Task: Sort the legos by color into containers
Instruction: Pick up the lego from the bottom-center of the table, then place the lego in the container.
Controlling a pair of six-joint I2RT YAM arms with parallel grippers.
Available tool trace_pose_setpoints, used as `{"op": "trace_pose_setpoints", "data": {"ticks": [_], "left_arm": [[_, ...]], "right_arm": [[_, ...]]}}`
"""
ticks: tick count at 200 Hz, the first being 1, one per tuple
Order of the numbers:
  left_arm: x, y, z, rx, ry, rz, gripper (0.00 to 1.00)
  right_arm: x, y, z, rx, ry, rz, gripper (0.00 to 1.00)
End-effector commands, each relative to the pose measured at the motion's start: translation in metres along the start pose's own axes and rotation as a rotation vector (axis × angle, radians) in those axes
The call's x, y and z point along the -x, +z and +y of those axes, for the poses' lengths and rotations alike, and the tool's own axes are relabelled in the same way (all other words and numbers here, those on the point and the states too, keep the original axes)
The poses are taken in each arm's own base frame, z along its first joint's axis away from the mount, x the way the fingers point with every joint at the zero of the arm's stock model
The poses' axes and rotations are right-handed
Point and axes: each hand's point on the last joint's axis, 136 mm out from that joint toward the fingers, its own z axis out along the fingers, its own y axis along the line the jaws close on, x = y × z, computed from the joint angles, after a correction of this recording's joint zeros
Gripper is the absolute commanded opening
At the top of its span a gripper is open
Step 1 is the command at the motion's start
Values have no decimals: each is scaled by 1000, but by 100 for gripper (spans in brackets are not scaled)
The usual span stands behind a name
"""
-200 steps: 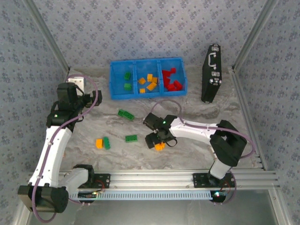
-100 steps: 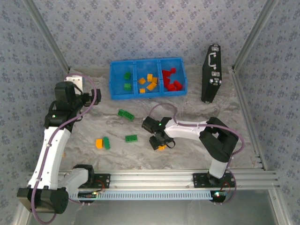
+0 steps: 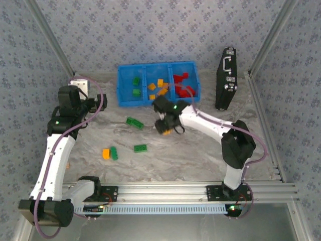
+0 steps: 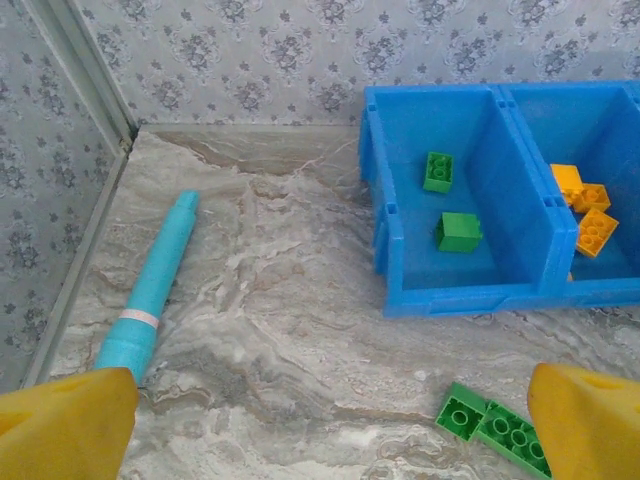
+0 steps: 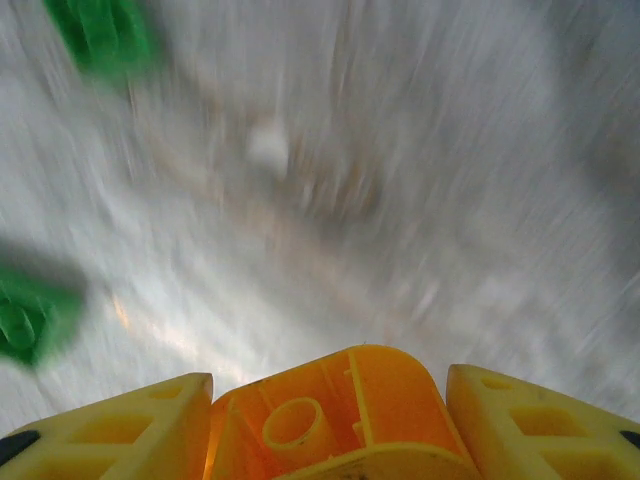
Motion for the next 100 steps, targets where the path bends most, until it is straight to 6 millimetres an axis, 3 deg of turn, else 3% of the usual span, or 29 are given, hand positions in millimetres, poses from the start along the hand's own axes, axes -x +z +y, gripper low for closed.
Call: {"op": "trace_pose_setpoints", "data": {"ticks": [1,24,45,72,100], "left_arm": [[2,-18,12,46,9,-20,100],[-12,-30,19,71,-28,-6,100],[-31,-38,19,70,-72,32,100],[-60,-49,16,54,-164,114,100],[-96,-56,13,47,-272,202,100]], "right_arm": [[57,-7,-35,-49,-78,-95,41],[123,3,-63,-65,-95,-194,41],[164,28,-81,-69,-116,-231,41],[193,61,-103,-73,-92,-276,42],[204,82,-124,-86,-42,-325,46]]}}
